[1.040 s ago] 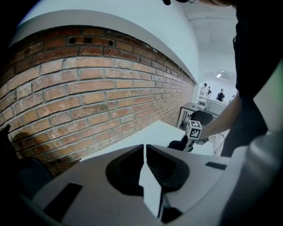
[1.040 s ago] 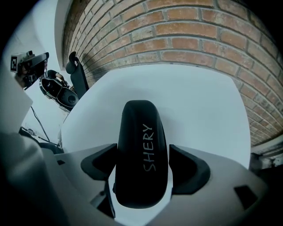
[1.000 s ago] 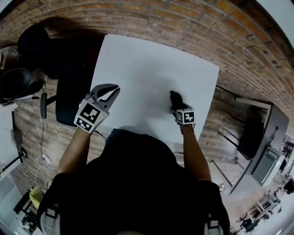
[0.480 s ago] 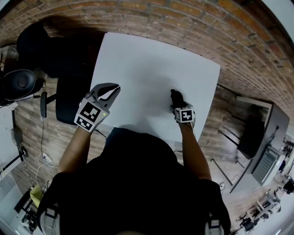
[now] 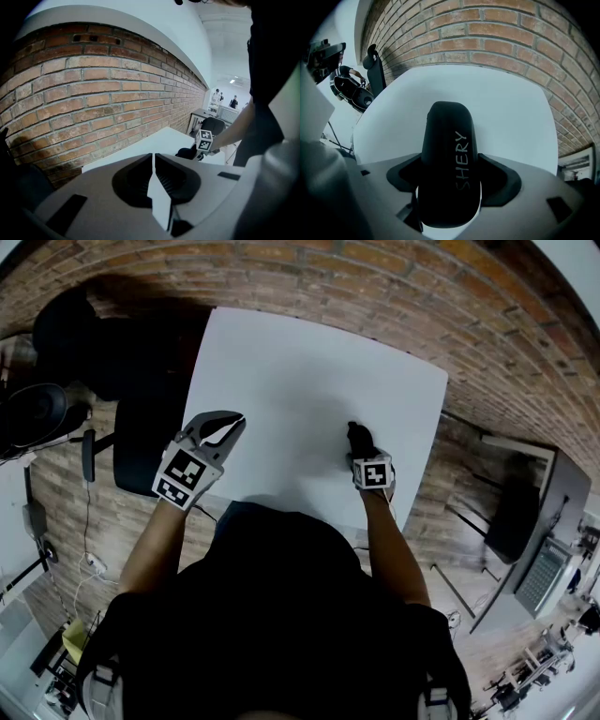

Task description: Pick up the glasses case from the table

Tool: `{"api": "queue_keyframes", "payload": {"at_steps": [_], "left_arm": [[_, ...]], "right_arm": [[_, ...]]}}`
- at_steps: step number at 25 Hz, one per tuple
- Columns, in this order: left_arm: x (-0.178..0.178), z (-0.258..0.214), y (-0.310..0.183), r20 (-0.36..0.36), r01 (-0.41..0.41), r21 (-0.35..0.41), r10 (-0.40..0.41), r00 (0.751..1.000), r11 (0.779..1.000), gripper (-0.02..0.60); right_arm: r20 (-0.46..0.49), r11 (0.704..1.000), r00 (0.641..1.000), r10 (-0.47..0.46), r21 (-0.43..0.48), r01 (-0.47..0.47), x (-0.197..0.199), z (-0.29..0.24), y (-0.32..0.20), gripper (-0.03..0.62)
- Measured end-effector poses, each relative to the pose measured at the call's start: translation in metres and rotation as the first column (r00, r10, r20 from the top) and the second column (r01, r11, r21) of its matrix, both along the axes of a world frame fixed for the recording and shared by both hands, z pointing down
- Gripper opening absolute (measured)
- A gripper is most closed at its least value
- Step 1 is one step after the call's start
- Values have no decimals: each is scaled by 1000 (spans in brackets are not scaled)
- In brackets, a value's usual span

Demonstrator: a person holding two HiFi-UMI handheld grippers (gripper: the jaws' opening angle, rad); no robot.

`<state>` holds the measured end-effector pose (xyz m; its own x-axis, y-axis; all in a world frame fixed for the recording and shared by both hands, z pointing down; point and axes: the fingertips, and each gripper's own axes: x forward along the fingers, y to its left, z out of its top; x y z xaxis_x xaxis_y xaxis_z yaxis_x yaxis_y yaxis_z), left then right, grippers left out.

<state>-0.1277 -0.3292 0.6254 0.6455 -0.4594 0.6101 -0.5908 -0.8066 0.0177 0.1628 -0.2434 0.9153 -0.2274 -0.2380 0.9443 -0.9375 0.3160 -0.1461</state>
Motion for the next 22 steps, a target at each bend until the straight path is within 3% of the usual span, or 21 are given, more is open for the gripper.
{"api": "queue_keyframes", "payload": {"at_steps": [22], "left_arm": [[2,-6,6,14,6,12,-6,1000,1000,25]], "right_arm": [[-1,1000,1000,11,-12,-11,2,-3,1,333]]}}
